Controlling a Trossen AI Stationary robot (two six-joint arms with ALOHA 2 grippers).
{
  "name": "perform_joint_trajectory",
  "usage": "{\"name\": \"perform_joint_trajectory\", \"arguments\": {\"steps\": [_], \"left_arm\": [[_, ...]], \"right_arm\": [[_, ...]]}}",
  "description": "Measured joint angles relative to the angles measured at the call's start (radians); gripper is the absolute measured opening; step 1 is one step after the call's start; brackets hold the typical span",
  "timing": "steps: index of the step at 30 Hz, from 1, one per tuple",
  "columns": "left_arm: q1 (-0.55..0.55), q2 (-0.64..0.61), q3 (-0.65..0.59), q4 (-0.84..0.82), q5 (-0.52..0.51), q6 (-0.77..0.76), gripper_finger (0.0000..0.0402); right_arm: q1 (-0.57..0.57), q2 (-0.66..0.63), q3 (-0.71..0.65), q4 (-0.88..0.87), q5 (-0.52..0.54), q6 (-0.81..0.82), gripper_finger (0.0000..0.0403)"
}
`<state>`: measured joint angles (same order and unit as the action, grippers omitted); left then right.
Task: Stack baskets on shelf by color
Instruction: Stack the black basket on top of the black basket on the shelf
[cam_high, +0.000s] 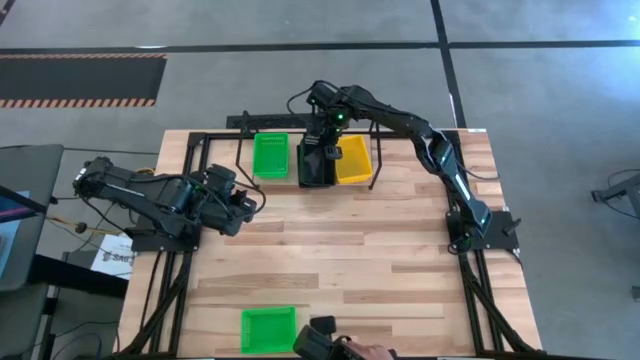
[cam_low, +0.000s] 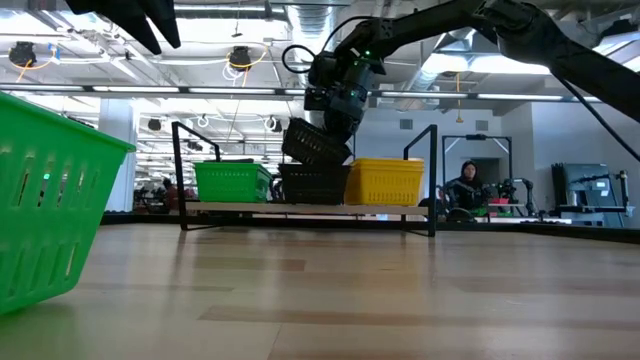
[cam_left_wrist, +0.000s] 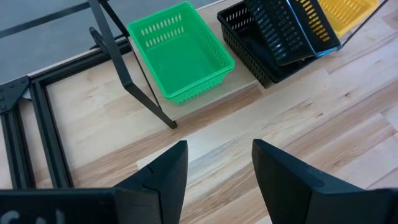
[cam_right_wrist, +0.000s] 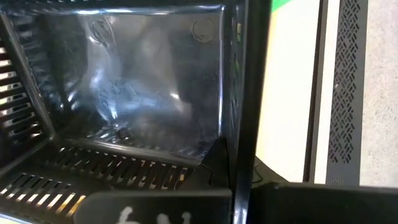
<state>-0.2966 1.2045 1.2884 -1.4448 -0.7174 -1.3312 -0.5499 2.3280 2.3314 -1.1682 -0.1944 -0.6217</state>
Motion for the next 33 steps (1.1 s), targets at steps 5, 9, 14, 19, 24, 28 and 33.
{"name": "perform_joint_trajectory", "arguments": {"steps": [5,9,14,19,24,28,33], "left_arm": [[0.0,0.0,0.0,0.0,0.0,0.002,0.0168],[0.0,0.0,0.0,0.0,0.005,0.002,0.0168],[0.0,0.0,0.0,0.0,0.006,0.015,0.0168],[0.0,0.0,0.0,0.0,0.006,0.017,0.0168],[0.0,0.0,0.0,0.0,0.006,0.018,0.0168],[0.0,0.0,0.0,0.0,0.006,0.018,0.0168],[0.0,0.0,0.0,0.0,0.006,0.018,0.0168]], "right_arm": [[0.0,0.0,0.0,-0.001,0.0,-0.052,0.0],[0.0,0.0,0.0,-0.006,0.0,-0.092,0.0],[0.0,0.0,0.0,-0.003,0.0,-0.109,0.0],[0.0,0.0,0.0,0.026,0.006,-0.087,0.0009],[0.0,0.0,0.0,0.038,0.008,-0.085,0.0038],[0.0,0.0,0.0,0.023,0.01,-0.085,0.0047],[0.0,0.0,0.0,0.026,0.013,-0.085,0.0048]]}}
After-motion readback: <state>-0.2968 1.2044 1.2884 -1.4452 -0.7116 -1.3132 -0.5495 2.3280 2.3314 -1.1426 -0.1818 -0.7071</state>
